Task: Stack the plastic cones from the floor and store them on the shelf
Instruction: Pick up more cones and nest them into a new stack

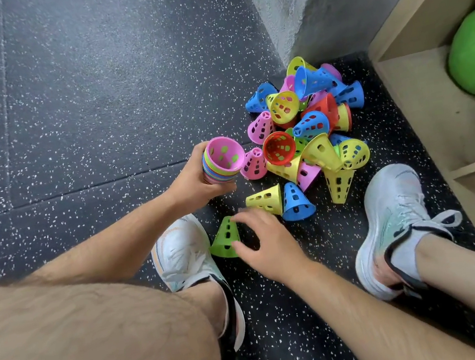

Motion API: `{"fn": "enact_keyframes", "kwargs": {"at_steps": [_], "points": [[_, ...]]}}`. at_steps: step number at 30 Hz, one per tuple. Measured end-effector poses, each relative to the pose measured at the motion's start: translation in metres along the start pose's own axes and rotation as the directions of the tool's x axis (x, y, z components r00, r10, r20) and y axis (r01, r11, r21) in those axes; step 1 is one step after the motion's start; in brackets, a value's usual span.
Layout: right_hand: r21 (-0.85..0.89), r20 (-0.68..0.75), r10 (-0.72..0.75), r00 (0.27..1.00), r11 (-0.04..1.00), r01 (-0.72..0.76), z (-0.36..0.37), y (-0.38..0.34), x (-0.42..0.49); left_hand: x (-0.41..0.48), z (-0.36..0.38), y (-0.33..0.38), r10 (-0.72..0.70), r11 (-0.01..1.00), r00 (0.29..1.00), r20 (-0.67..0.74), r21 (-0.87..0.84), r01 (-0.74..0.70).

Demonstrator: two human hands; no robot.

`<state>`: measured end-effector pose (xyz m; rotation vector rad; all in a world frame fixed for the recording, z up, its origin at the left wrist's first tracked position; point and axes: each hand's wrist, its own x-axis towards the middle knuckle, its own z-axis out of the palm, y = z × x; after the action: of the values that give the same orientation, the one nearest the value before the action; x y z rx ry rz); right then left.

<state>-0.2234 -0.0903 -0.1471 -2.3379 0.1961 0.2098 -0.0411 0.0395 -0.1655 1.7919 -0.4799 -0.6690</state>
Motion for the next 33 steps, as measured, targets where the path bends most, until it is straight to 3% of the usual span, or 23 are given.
{"fn": "enact_keyframes", "kwargs": {"at_steps": [5, 13, 18, 21, 26, 29, 33], "points": [[-0.076, 0.051, 0.035, 0.998, 0.997, -0.031, 0.021, 0.005, 0.000, -0.001, -0.001, 0.000, 0.008, 1.000, 1.000, 0.015, 0.003, -0.008], [0.094, -0.258, 0.071, 0.963, 0.994, -0.048, -0.018, 0.007, 0.008, -0.001, -0.001, -0.005, -0.005, 1.000, 1.000, 0.005, -0.004, 0.005], [0.282, -0.549, 0.107, 0.829, 0.957, 0.064, -0.065, -0.010, 0.027, -0.002, -0.001, -0.007, 0.002, 1.000, 1.000, 0.004, 0.012, -0.002], [0.355, -0.628, 0.143, 0.765, 0.927, 0.119, -0.084, -0.029, 0.046, -0.003, -0.001, -0.005, 0.003, 1.000, 1.000, 0.001, 0.017, -0.003], [0.373, -0.583, 0.167, 0.795, 0.924, 0.079, -0.088, -0.043, 0.080, -0.004, 0.001, -0.002, 0.007, 1.000, 1.000, 0.019, 0.023, -0.007], [0.301, -0.505, 0.162, 0.848, 0.954, -0.003, -0.081, -0.037, 0.088, -0.003, 0.003, -0.004, 0.005, 1.000, 1.000, 0.017, 0.021, -0.006], [0.248, -0.475, 0.247, 0.845, 0.958, -0.141, -0.071, -0.015, 0.074, -0.001, 0.002, -0.007, -0.001, 0.999, 1.000, 0.025, 0.044, 0.000]]}}
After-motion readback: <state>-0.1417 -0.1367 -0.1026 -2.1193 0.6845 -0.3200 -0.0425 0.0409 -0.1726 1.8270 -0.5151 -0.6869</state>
